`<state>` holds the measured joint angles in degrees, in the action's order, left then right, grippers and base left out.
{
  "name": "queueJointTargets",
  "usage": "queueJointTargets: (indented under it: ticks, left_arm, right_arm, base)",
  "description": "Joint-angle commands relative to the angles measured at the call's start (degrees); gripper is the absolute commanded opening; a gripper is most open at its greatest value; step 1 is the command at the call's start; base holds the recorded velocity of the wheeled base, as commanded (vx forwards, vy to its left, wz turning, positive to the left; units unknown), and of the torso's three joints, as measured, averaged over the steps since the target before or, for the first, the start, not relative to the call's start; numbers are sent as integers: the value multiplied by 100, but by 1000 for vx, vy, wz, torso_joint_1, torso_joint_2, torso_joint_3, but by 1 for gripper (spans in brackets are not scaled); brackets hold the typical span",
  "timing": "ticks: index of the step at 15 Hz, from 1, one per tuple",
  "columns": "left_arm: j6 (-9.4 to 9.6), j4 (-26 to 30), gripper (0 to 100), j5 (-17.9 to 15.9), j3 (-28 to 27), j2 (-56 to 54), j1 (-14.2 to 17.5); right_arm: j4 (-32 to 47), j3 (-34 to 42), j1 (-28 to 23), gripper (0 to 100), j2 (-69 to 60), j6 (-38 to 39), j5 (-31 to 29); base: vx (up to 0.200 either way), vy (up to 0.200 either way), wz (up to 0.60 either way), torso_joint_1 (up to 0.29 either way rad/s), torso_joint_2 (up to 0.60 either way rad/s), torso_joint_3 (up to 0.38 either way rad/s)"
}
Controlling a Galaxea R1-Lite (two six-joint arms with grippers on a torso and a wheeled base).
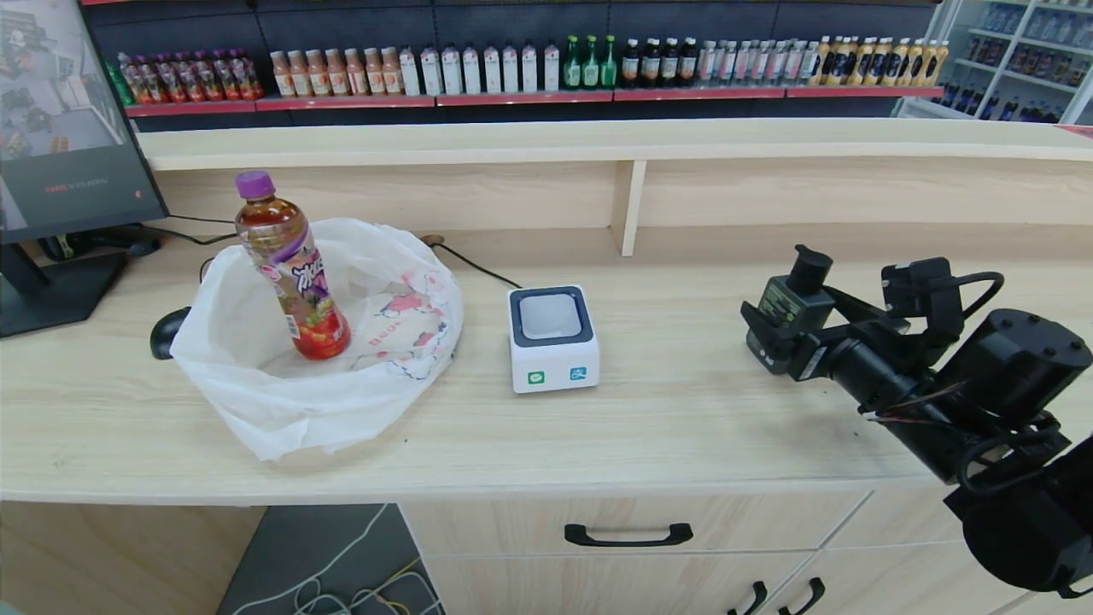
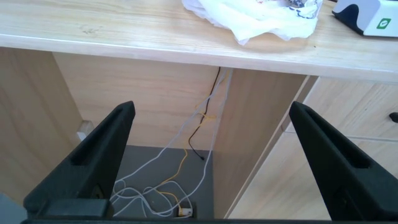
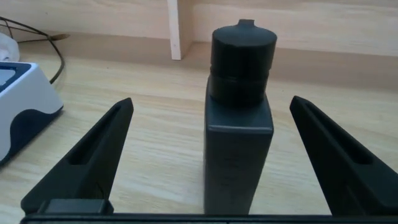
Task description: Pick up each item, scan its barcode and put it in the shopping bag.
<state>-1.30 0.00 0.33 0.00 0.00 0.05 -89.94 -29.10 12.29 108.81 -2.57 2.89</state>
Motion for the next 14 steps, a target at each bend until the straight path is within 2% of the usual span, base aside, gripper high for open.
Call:
queueJointTargets:
  ticks: [1, 14]
  left_arm:
    - [-1, 0, 100, 2, 0, 0, 4]
    - [-1, 0, 100, 2, 0, 0, 4]
  right_arm:
    - [-6, -70, -7, 100, 263, 37, 1]
    - [-6, -316, -51, 100, 448, 73, 1]
  base:
    - [0, 0, 0, 0, 0, 0]
    - [0, 0, 0, 0, 0, 0]
